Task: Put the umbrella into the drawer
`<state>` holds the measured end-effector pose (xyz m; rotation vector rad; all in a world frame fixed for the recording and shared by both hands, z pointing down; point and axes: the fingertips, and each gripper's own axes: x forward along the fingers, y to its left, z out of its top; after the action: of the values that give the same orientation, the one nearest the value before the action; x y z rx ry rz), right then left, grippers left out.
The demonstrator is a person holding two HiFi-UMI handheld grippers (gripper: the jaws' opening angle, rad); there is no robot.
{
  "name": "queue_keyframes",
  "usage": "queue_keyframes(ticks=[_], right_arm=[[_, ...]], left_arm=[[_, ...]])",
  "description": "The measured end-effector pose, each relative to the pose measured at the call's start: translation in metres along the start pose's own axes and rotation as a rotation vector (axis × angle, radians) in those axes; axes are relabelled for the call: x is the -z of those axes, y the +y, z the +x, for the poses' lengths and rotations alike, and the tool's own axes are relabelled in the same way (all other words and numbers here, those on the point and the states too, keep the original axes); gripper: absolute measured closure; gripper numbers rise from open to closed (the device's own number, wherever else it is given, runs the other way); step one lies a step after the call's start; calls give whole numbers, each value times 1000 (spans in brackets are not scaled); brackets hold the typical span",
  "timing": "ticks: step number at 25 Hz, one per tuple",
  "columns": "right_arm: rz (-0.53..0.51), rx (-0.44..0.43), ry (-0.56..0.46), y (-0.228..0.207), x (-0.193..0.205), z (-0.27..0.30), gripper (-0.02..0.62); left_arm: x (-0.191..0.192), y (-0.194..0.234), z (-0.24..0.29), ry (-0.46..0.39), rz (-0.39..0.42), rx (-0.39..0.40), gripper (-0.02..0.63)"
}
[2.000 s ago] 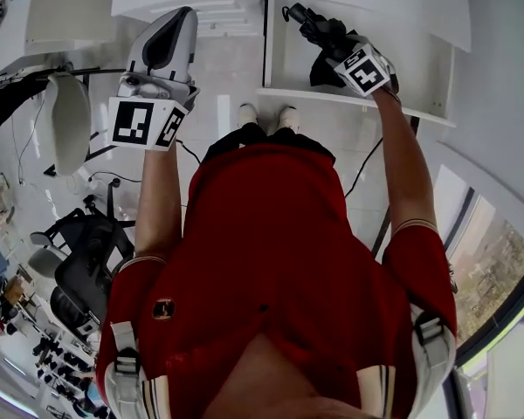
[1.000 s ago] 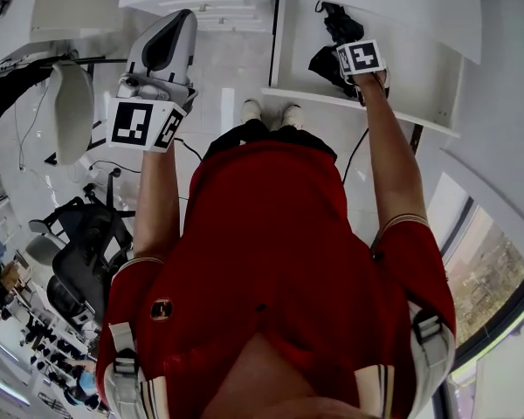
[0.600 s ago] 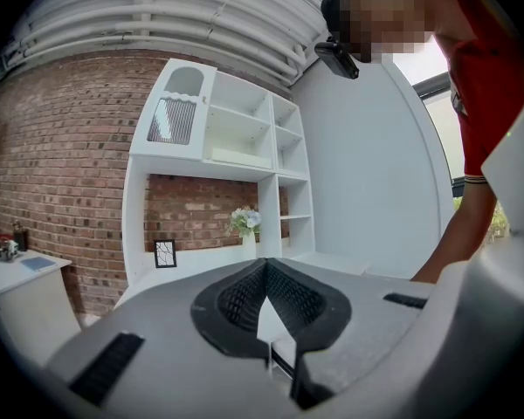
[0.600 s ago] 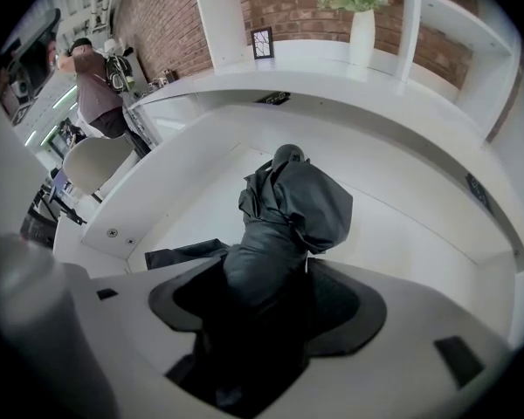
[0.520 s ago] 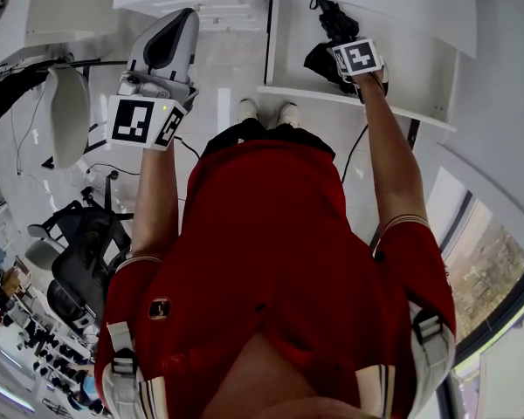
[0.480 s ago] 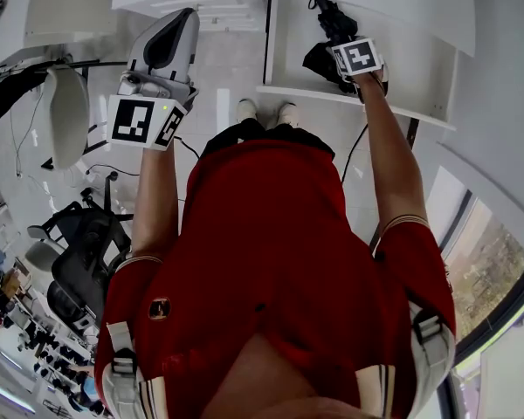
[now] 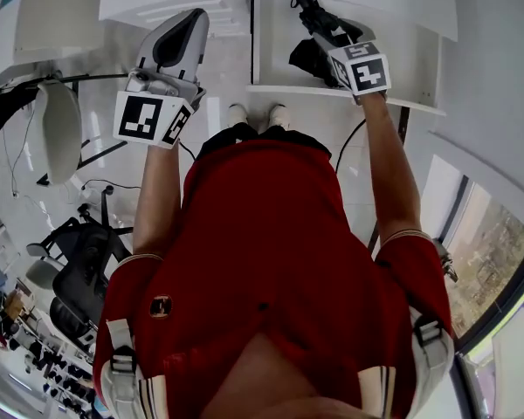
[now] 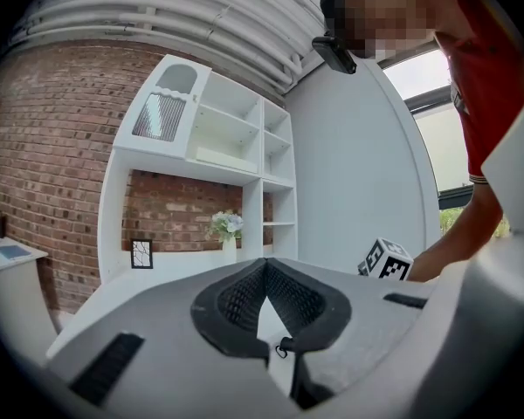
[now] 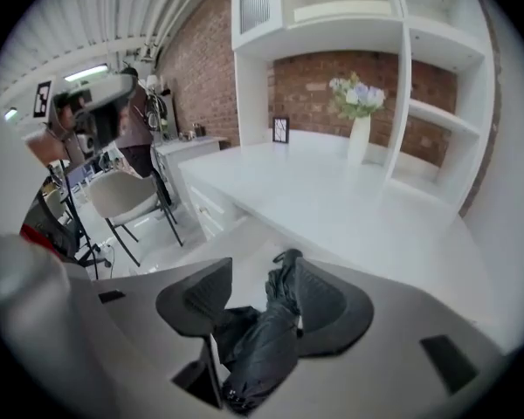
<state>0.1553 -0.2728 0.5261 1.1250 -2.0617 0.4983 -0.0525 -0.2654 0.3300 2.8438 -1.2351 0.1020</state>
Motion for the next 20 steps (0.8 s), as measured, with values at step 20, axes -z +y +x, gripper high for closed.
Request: queue_keyframes(ticks=[20], right_arm=[[-36,-8,-771,104,-139,-172,597]], left_arm=[[-24,-68,-2,-73,18,221,601]])
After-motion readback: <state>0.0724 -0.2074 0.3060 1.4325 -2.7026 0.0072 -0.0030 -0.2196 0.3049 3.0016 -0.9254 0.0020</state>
